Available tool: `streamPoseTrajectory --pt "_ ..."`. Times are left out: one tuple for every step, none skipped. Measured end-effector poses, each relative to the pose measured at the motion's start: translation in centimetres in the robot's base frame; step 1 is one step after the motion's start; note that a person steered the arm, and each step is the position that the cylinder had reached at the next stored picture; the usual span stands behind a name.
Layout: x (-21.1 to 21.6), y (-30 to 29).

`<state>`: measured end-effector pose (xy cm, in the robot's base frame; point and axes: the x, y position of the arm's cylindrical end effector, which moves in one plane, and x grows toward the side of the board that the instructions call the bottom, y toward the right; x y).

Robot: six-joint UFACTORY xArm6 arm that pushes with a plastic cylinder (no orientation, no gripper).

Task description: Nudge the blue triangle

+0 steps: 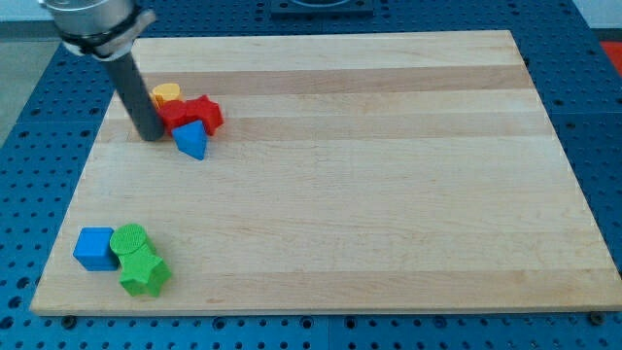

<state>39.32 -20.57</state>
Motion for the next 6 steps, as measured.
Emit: streamPoseTrajectory --pt "-1.3 6.6" --pt "-2.8 11.1" --pt "-2.8 11.2" --pt "-1.6 9.6" --pt "1.9 7.6" --pt "8.6 8.8"
